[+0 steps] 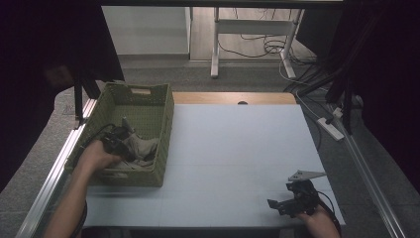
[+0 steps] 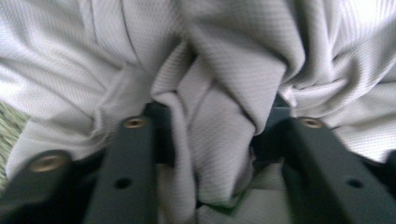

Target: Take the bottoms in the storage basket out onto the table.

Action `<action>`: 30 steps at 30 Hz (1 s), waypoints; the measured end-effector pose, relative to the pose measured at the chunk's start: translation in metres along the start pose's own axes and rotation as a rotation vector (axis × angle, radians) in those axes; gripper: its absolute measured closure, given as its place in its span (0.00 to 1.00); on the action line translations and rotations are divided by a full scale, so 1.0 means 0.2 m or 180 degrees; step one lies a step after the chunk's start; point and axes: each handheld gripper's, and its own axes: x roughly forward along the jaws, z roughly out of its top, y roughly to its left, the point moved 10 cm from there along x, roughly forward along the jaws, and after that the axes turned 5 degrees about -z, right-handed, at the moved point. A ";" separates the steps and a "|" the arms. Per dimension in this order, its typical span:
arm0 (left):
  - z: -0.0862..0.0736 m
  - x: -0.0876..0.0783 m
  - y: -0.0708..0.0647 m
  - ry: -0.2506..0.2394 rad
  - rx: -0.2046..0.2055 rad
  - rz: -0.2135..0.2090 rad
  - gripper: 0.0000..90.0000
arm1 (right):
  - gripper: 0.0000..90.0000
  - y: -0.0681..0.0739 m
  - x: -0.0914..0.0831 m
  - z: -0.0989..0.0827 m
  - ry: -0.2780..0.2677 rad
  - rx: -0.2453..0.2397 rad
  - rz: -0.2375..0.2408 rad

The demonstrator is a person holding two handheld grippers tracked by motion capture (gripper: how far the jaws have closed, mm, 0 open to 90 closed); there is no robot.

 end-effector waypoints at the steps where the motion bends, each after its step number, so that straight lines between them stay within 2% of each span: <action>1: 0.00 0.00 0.00 0.0002 -0.0063 -0.0021 0.75 | 0.01 0.00 0.00 0.00 0.0001 0.0001 -0.0003; 2: 0.01 -0.01 0.00 0.0006 -0.0116 -0.0020 0.78 | 0.01 0.00 0.00 0.00 0.0001 0.0003 -0.0004; 4: 0.01 -0.02 0.00 -0.0020 -0.0090 0.0033 0.81 | 0.01 0.00 0.00 0.00 0.0002 0.0010 0.0000; 6: 0.03 -0.06 0.01 -0.0142 -0.0068 0.0094 0.82 | 0.01 0.00 0.00 0.00 0.0008 0.0026 0.0004; 11: 0.11 -0.18 0.04 -0.0607 -0.0101 0.0279 0.82 | 0.01 0.00 0.00 0.00 0.0014 0.0009 -0.0004; 16: 0.19 -0.31 0.06 -0.0975 -0.0138 0.0449 0.82 | 0.01 0.00 0.00 0.00 0.0006 0.0031 0.0006; 17: 0.19 -0.31 0.06 -0.0975 -0.0138 0.0449 0.82 | 0.01 0.00 0.00 0.00 0.0005 0.0032 0.0008; 18: 0.22 -0.37 0.06 -0.1145 -0.0155 0.0518 0.82 | 0.01 0.00 0.00 0.00 0.0004 0.0032 0.0009; 19: 0.22 -0.37 0.06 -0.1145 -0.0155 0.0518 0.82 | 0.01 0.00 0.00 0.00 0.0004 0.0032 0.0009; 20: 0.25 -0.44 0.06 -0.1354 -0.0168 0.0615 0.82 | 0.01 0.00 0.00 0.00 0.0003 0.0028 0.0004; 21: 0.26 -0.46 0.05 -0.1441 -0.0155 0.0634 0.82 | 0.01 0.00 0.00 0.00 0.0001 0.0027 0.0005; 22: 0.26 -0.46 0.05 -0.1441 -0.0155 0.0634 0.82 | 0.01 0.00 0.00 0.00 0.0001 0.0027 0.0005; 23: 0.28 -0.47 0.02 -0.1473 -0.0136 0.0490 0.82 | 0.01 0.00 0.00 0.00 -0.0001 0.0027 0.0008; 25: 0.28 -0.44 -0.01 -0.1387 -0.0035 0.0360 0.81 | 0.01 0.00 0.00 0.00 -0.0001 0.0029 0.0011; 27: 0.27 -0.35 -0.05 -0.1143 0.0067 0.0163 0.78 | 0.01 0.00 0.00 0.00 0.0000 0.0025 0.0014; 28: 0.27 -0.31 -0.06 -0.1055 0.0127 0.0163 0.76 | 0.01 0.00 0.00 0.00 0.0001 0.0025 0.0011; 29: 0.27 -0.31 -0.06 -0.1055 0.0127 0.0163 0.73 | 0.01 0.00 0.00 0.00 0.0002 0.0024 0.0011; 30: 0.27 -0.22 -0.06 -0.0914 0.0197 0.0122 0.65 | 0.01 0.00 0.00 0.00 0.0004 0.0023 0.0011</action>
